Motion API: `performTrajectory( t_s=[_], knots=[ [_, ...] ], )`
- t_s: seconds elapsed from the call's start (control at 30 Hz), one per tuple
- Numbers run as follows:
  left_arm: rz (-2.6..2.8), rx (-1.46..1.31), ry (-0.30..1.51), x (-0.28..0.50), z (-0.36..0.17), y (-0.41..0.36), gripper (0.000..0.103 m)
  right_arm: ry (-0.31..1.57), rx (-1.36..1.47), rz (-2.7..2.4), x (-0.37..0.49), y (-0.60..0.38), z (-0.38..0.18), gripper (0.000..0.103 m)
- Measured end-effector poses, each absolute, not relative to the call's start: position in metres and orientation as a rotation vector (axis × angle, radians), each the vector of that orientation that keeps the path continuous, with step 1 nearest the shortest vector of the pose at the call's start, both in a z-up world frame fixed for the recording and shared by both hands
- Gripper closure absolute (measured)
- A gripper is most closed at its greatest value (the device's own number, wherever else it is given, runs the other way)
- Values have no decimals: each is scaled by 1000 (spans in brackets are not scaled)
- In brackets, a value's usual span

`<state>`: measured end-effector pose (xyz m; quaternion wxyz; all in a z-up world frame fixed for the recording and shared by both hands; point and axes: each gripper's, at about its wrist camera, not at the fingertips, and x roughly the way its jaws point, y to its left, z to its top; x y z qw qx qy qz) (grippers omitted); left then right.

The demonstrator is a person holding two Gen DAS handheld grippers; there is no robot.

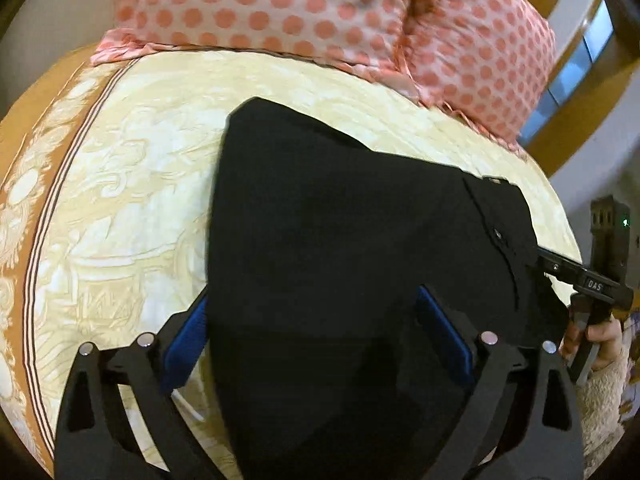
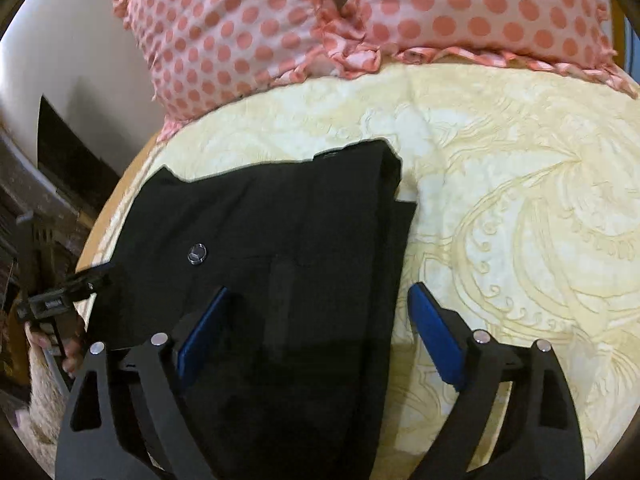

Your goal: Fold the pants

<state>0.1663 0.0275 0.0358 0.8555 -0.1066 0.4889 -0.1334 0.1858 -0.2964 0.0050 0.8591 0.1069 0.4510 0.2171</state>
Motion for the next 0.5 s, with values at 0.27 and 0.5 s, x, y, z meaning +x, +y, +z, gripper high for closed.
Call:
performTrajectory(
  t_s=[0.27,0.5],
  knots=[
    [-304,-160,1014,167,42,14,18,907,119,479,176,-294,7,32],
    [-297,-149,1051,180,36,16,22,892,95,482,181,-290,5,33]
  ],
)
